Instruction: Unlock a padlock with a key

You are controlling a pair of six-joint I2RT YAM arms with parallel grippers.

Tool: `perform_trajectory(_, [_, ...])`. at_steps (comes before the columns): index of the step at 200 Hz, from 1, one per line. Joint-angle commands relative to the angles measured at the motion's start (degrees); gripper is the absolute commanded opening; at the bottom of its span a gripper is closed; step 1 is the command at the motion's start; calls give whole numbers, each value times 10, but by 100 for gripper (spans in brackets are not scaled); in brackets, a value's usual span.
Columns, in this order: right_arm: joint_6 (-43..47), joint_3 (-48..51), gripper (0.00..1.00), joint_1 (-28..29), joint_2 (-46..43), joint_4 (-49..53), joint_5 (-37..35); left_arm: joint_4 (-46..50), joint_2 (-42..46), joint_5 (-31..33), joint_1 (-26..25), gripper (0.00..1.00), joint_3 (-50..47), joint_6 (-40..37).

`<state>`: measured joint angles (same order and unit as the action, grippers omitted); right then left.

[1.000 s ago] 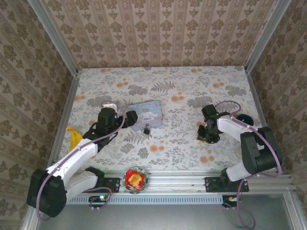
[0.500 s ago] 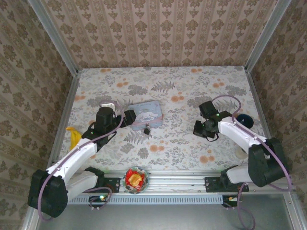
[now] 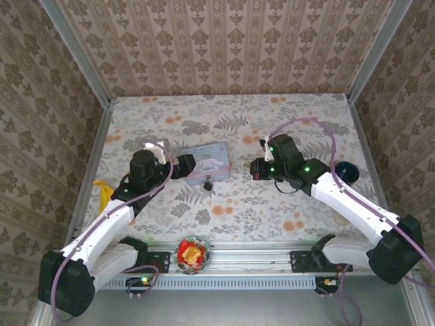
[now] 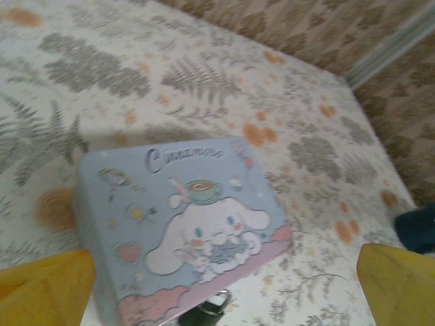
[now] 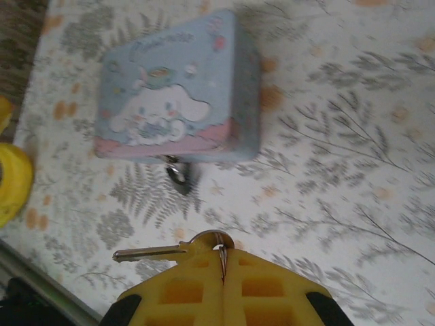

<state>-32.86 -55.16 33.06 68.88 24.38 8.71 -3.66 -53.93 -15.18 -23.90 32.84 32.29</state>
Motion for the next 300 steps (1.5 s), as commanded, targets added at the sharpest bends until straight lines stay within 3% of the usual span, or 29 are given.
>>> perform_trajectory(1, [1,-39,0,23,11,-61,15,-41,16,-72,-2,98,28,-31])
perform_trajectory(23, [8,-69,0,44,32,-64,9,-52,20,-103,-19,96,43,-47])
perform_trajectory(36, [10,-83,0,54,43,-65,5,-54,18,-112,-57,95,55,-66])
perform_trajectory(78, [13,-113,0,71,73,-72,-1,-43,2,-116,-116,83,92,-103])
perform_trajectory(186, [17,-134,0,89,95,-73,-6,-59,-74,-118,-143,49,126,-96])
perform_trajectory(300, [18,-135,0,97,96,-71,-11,-65,-93,-103,-148,24,123,-86])
